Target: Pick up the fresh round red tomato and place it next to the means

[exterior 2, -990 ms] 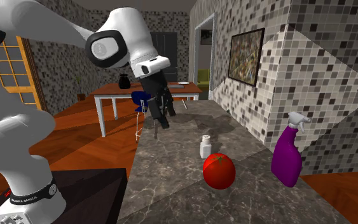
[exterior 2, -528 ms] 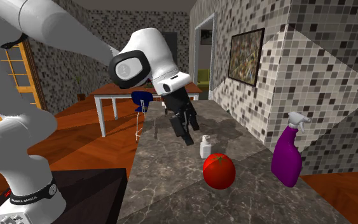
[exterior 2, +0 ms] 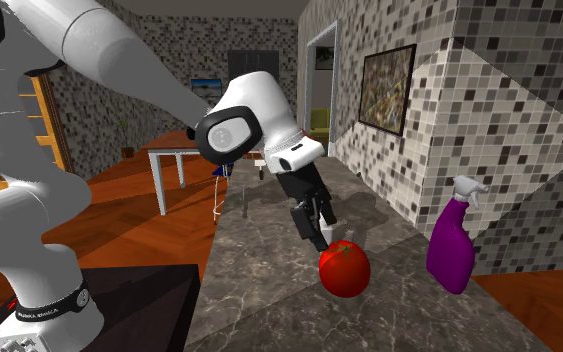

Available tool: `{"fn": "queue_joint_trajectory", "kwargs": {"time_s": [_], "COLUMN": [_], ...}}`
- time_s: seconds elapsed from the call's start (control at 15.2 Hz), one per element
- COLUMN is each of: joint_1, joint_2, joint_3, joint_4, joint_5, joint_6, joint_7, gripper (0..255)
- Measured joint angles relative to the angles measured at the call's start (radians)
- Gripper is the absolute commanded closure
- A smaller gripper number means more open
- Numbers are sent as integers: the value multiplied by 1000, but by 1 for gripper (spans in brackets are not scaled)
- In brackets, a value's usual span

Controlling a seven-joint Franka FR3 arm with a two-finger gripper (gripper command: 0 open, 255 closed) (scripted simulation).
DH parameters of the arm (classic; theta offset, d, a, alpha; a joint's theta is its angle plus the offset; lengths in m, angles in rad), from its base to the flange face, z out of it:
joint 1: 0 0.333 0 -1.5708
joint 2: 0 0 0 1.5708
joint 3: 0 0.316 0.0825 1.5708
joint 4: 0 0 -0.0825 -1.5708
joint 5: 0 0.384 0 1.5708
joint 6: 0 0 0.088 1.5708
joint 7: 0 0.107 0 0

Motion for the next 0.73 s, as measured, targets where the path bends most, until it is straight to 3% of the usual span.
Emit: {"fn": "queue_joint_trajectory", "kwargs": {"time_s": [0.59,0.66,0.73], "joint_1": [-4,-4,-4], "joint_2": [36,36,36], "joint_3": [0,0,0], "joint_4": [7,7,7], "joint_5": [-24,-24,-24], "joint_6": [28,28,28], "joint_7": [18,18,18], "gripper": [0,255,255]}}
